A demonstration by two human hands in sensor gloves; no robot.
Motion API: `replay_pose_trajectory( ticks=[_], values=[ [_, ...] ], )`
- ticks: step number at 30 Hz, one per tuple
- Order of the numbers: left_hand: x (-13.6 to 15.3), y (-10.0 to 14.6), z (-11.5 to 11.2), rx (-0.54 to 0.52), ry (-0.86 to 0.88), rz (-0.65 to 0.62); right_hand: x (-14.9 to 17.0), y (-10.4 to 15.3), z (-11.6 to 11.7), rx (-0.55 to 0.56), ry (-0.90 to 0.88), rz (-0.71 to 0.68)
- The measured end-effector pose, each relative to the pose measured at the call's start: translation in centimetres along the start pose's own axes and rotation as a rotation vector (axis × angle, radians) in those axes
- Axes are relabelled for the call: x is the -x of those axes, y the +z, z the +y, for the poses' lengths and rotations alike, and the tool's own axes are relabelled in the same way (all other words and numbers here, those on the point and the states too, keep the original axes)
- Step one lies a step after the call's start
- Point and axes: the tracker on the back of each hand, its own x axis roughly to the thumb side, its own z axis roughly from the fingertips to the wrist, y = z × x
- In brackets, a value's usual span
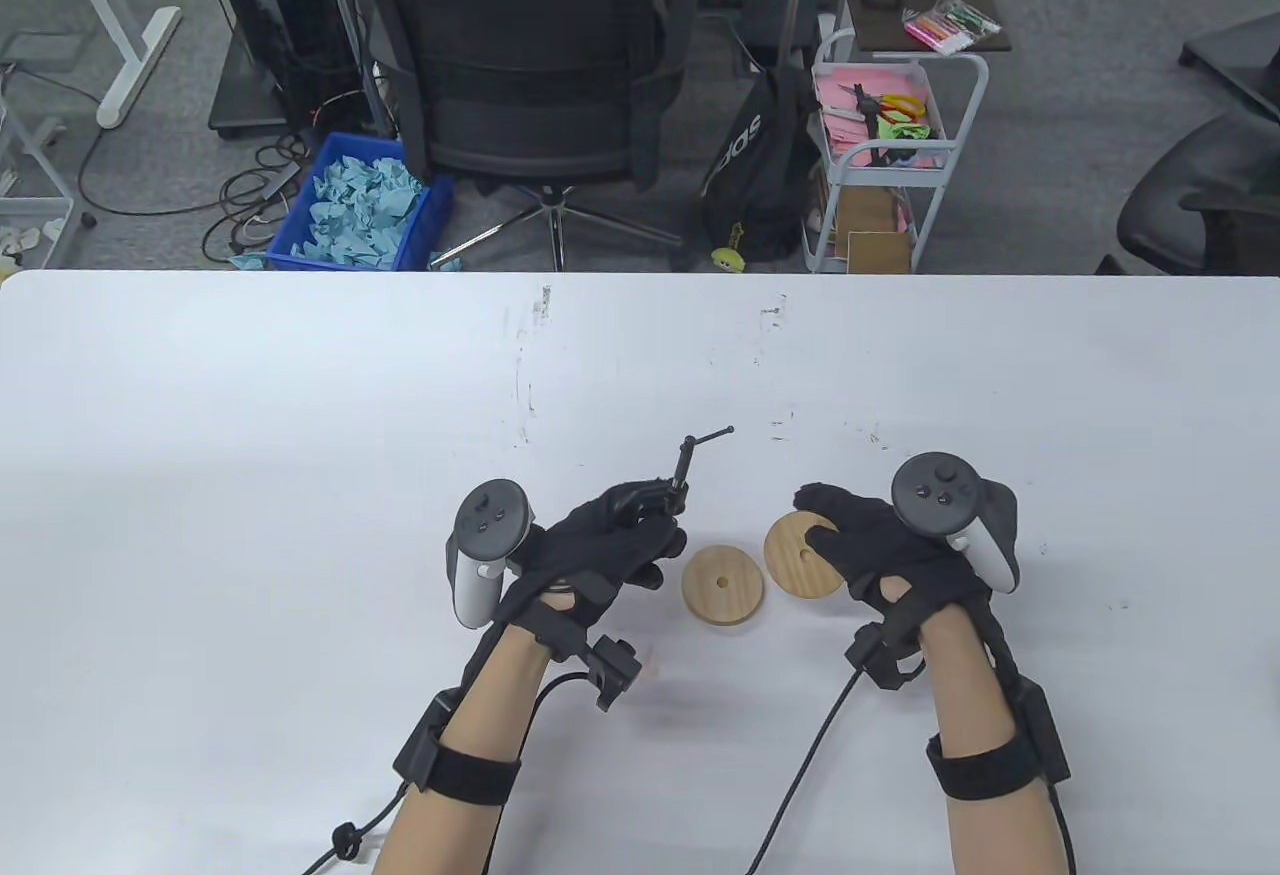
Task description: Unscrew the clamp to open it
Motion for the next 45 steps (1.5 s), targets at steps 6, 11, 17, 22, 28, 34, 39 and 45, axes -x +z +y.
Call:
replay_pose_trajectory(
  ticks=[6,11,17,22,28,34,39,45],
  values=[
    [0.0,0.0,0.2,-0.004,-0.002,0.008,2.4,-0.9,1.3,-0.04,0.057,0.12],
    [0.1,0.0,0.2,-0.007,0.0,0.011,1.8,-0.8,1.7,0.022,0.224,0.16],
    [0.0,0.1,0.2,-0.003,0.014,0.02,1.8,-0.9,2.5,0.052,0.422,0.193],
    [0.0,0.3,0.5,-0.051,-0.008,0.052,1.7,-1.1,3.3,0.05,0.548,0.219],
    [0.0,0.7,1.4,-0.148,-0.085,0.106,0.8,-0.5,2.6,0.054,0.501,0.171],
    [-0.2,1.3,2.9,-0.252,-0.196,0.175,-1.9,1.8,1.5,0.083,0.474,0.006],
    [0.3,1.5,3.4,-0.255,-0.248,0.214,-1.6,4.7,1.5,0.051,0.496,-0.05],
    [1.3,1.1,3.2,-0.232,-0.366,0.303,1.3,7.0,1.7,0.054,0.472,-0.016]
  ],
)
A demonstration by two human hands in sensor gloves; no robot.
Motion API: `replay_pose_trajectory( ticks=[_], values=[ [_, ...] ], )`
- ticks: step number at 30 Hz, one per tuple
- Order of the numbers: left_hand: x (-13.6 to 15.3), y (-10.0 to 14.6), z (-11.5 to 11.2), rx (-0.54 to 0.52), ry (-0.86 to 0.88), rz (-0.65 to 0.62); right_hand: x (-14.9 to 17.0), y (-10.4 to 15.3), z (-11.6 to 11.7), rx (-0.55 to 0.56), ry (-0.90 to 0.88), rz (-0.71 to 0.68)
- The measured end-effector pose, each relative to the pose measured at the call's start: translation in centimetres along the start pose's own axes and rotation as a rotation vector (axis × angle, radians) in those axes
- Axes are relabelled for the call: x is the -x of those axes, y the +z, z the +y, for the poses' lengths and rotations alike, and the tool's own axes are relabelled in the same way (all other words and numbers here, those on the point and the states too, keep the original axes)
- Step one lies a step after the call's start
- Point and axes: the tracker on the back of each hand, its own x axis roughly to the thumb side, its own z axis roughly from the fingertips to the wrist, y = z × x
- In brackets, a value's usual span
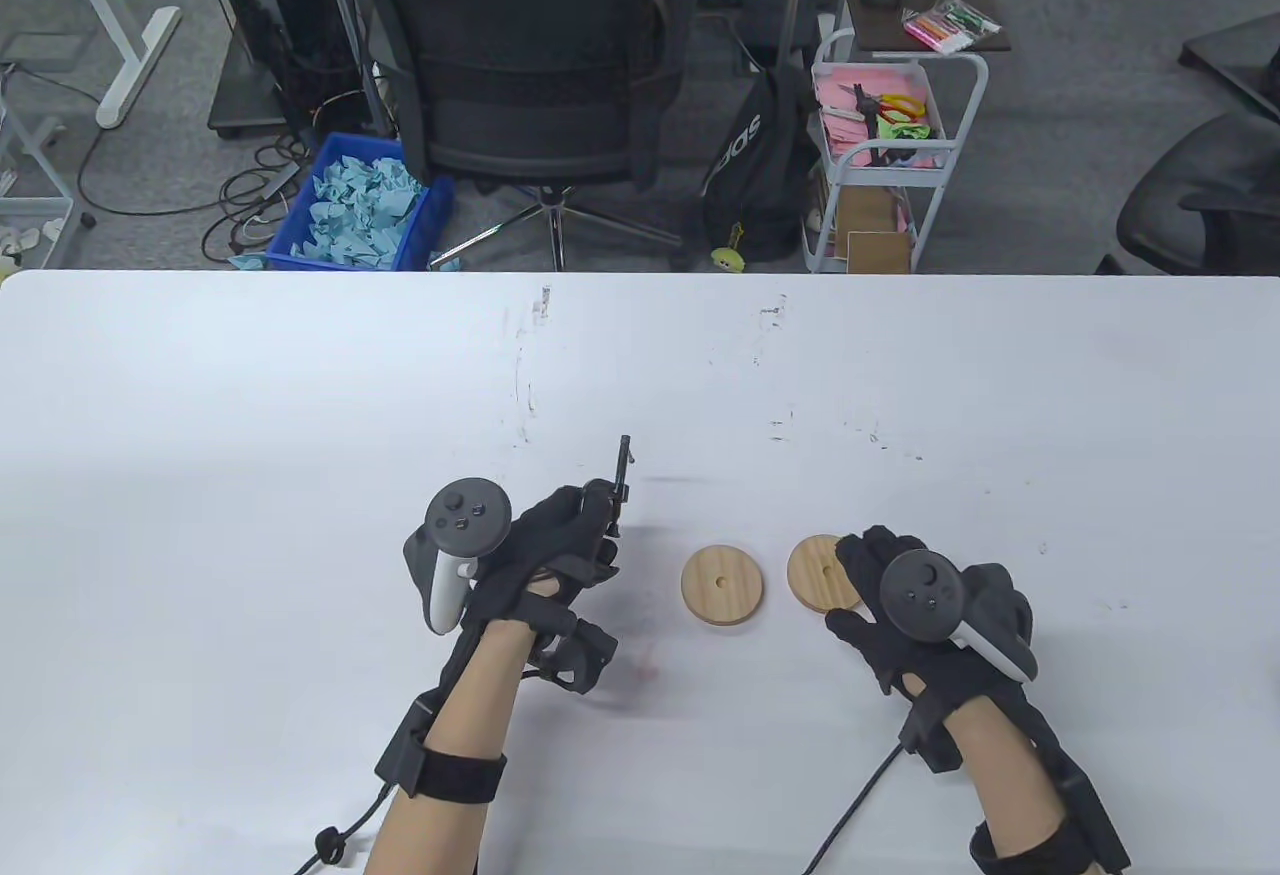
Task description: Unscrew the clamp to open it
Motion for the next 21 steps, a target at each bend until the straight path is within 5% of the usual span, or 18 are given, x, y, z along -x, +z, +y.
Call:
replay_pose_trajectory(
  ticks=[11,21],
  values=[
    [1.3,-0.6,-2.3,-0.022,-0.285,0.101,2.7,0.7,0.9,0.022,-0.035,0.083],
    [1.4,-0.4,-2.1,-0.11,-0.419,0.127,2.7,0.8,0.7,0.017,-0.031,0.092]
  ],
)
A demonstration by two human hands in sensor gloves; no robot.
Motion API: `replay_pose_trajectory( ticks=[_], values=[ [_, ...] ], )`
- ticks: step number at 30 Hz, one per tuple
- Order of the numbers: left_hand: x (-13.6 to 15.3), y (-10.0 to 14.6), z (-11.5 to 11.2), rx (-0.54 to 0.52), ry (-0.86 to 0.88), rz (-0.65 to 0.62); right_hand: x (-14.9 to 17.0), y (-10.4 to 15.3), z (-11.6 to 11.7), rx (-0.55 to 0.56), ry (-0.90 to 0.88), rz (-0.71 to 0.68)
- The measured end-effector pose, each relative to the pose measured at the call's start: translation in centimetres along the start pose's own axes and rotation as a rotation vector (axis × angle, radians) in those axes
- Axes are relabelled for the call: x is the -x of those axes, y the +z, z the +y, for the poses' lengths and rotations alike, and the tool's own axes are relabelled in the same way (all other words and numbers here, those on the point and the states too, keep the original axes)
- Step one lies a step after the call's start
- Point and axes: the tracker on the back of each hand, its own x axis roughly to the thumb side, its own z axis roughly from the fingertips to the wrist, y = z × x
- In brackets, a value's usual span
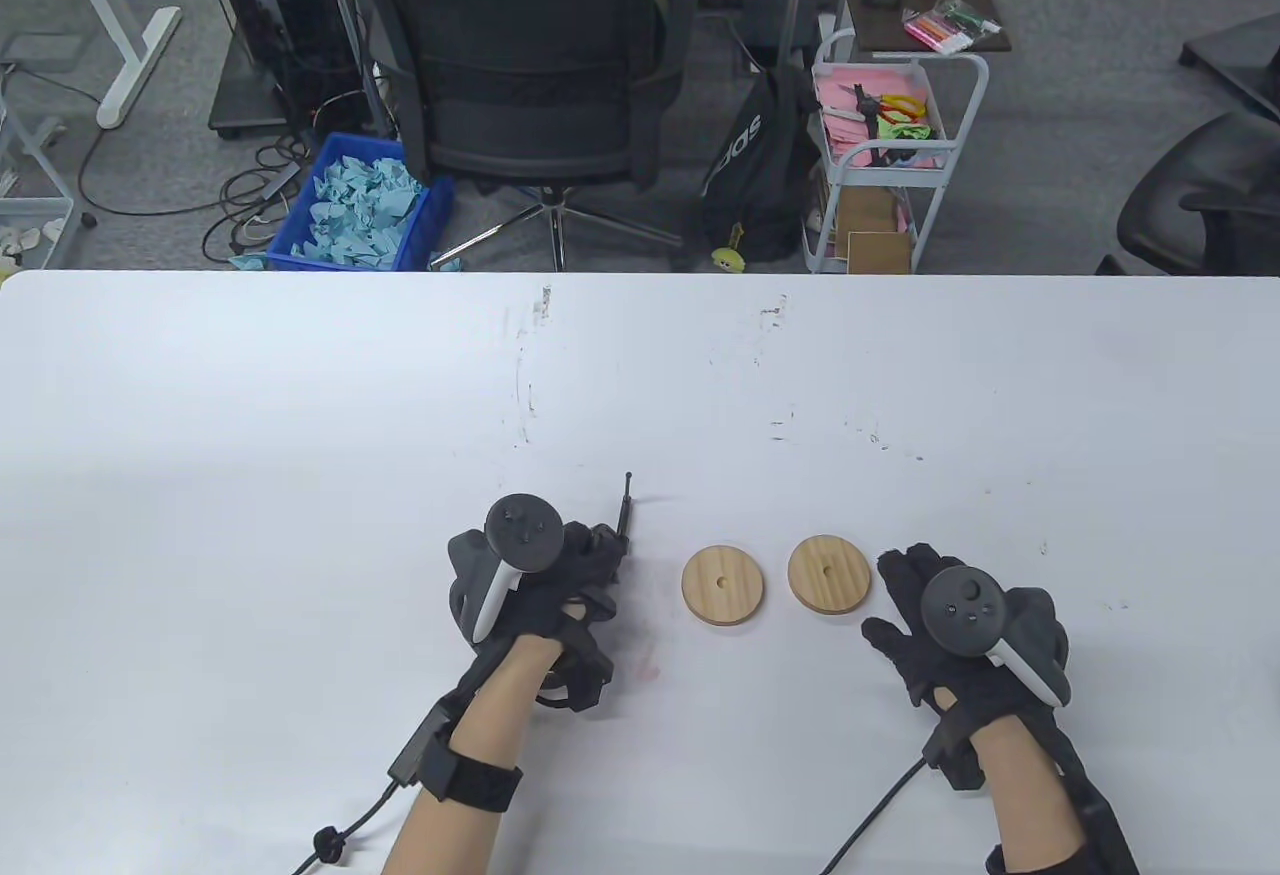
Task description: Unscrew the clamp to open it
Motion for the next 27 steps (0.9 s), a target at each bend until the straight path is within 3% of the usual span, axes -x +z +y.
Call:
replay_pose_trajectory(
  ticks=[5,12,22,27],
  values=[
    [0.0,0.0,0.7,-0.046,-0.256,0.047,0.1,-0.1,0.1,0.002,0.001,-0.002],
    [-0.3,0.1,0.1,-0.08,-0.432,0.055,-0.1,0.0,0.1,-0.005,0.013,-0.002],
    [-1.1,0.4,-0.7,-0.103,-0.532,0.034,-0.1,0.0,0.1,-0.007,0.017,-0.003],
    [-2.9,1.7,1.6,-0.192,-0.611,-0.085,0.1,0.0,0.0,-0.003,0.016,-0.005]
  ],
)
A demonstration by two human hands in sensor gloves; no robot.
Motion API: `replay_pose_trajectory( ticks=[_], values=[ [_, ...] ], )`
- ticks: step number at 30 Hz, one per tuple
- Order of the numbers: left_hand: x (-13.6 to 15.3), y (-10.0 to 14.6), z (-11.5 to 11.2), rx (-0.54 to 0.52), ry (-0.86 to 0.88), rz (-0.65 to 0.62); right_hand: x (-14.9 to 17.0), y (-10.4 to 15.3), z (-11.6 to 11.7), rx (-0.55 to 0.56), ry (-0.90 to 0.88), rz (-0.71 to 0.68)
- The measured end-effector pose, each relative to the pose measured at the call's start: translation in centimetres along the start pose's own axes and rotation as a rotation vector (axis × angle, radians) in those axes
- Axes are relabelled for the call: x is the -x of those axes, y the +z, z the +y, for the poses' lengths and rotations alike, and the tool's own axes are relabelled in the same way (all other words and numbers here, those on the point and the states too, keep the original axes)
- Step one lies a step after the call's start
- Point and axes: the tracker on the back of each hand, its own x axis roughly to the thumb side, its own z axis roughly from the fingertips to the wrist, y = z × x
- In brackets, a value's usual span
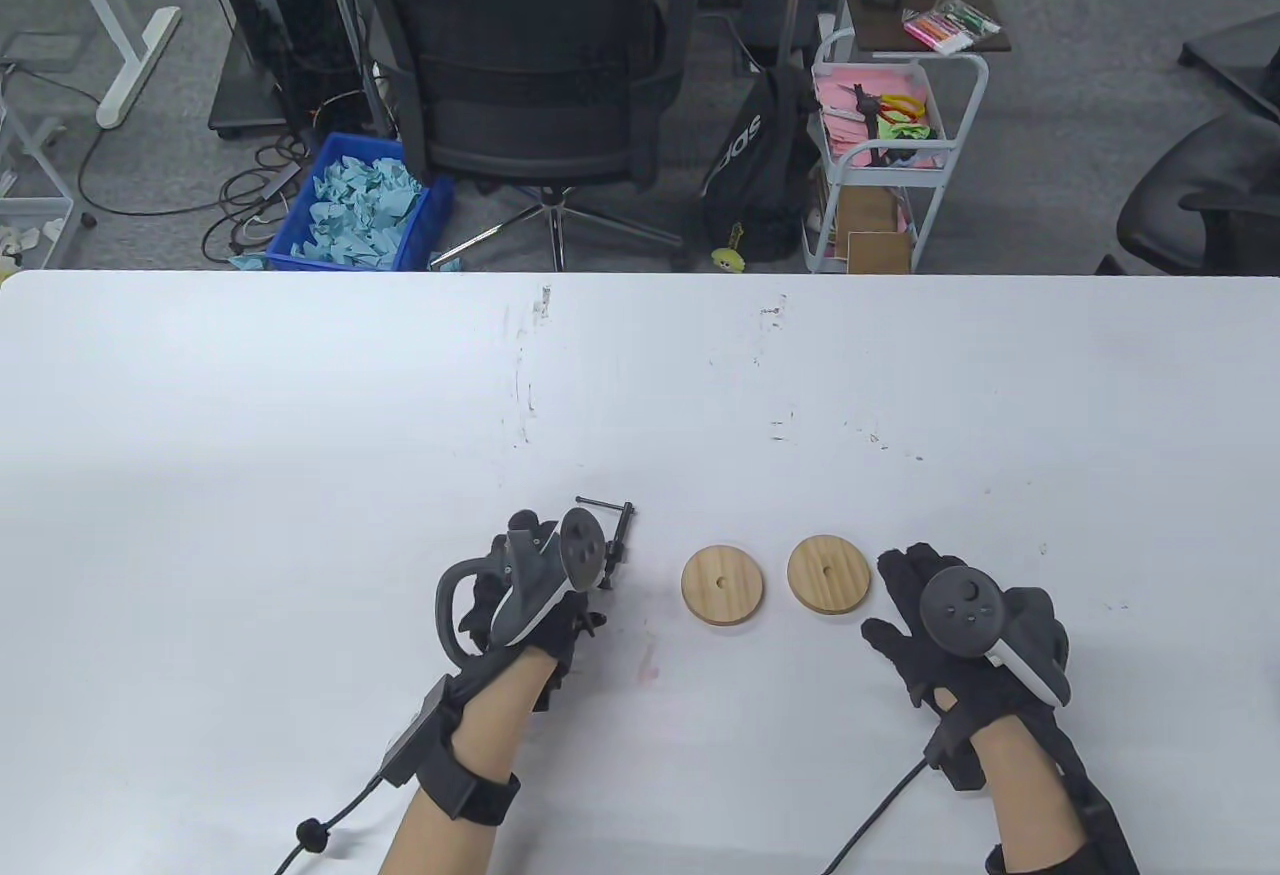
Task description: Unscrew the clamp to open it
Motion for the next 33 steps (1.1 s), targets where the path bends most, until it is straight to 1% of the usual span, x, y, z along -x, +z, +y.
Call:
replay_pose_trajectory(
  ticks=[1,3,4,5,6,7,8,9,11,13,15,18,21,26,33],
  values=[
    [0.1,0.3,0.7,-0.028,0.012,-0.003,0.0,0.0,0.0,0.0,0.003,0.0],
    [0.4,1.2,2.1,-0.074,0.058,-0.094,0.1,0.0,-0.1,0.001,0.007,-0.001],
    [0.6,1.6,2.4,-0.094,0.053,-0.111,0.1,0.0,-0.1,0.001,0.007,-0.003],
    [0.8,2.1,2.5,-0.113,0.04,-0.17,0.1,0.0,-0.1,0.0,0.009,-0.003],
    [1.0,2.6,2.5,-0.167,0.009,-0.23,0.1,0.1,-0.1,-0.002,0.012,-0.001],
    [1.3,3.2,2.5,-0.248,-0.097,-0.253,0.2,0.1,-0.1,-0.006,0.015,-0.002],
    [1.5,3.5,2.4,-0.251,-0.144,-0.261,0.2,0.1,-0.2,-0.006,0.016,-0.003],
    [1.9,3.7,2.0,-0.228,-0.184,-0.278,0.2,0.1,-0.2,-0.008,0.017,-0.004],
    [2.6,4.2,1.2,-0.189,-0.166,-0.276,0.2,0.1,-0.1,-0.011,0.02,-0.008],
    [3.4,4.4,0.1,-0.08,-0.121,-0.28,0.2,0.2,0.0,-0.015,0.04,-0.013],
    [4.1,4.7,-0.6,0.005,-0.111,-0.277,0.2,0.2,0.1,-0.024,0.064,-0.016],
    [4.7,5.0,-1.1,0.039,-0.134,-0.286,0.2,0.1,0.3,-0.033,0.082,-0.021],
    [4.9,5.0,-1.4,0.081,-0.092,-0.286,-0.2,0.1,0.4,-0.045,0.089,-0.033],
    [5.1,5.2,-1.7,0.09,-0.088,-0.278,-0.8,0.1,1.0,-0.095,0.114,-0.049],
    [4.8,5.0,-1.8,0.104,-0.08,-0.279,-0.4,0.0,1.2,-0.11,0.12,-0.04]
  ],
)
